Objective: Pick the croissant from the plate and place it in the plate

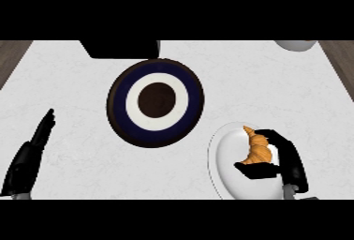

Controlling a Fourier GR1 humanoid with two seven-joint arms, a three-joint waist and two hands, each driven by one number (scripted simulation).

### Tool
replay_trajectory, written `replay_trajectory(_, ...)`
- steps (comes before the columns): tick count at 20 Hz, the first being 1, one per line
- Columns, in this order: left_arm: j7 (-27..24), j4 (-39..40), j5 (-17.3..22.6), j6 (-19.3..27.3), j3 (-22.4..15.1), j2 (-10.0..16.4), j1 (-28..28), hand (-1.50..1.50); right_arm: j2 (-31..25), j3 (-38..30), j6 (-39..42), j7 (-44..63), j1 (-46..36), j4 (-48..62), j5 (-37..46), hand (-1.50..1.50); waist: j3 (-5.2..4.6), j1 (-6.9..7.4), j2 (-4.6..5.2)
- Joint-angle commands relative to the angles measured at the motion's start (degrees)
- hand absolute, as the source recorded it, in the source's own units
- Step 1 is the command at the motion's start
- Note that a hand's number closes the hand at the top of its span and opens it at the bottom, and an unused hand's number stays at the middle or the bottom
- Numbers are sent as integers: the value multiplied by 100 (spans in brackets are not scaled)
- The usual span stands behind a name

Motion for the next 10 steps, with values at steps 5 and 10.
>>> replay_trajectory(5, -11, 199, -2, -37, 49, -55, -69, 0, -224, 738, -699, 543, 781, 352, 1993, 150, 38, -33, 44)
replay_trajectory(10, 202, -263, -127, 79, -22, -110, 55, 0, -51, 827, -1167, 1141, 1009, 131, 3010, 150, 42, -33, 24)
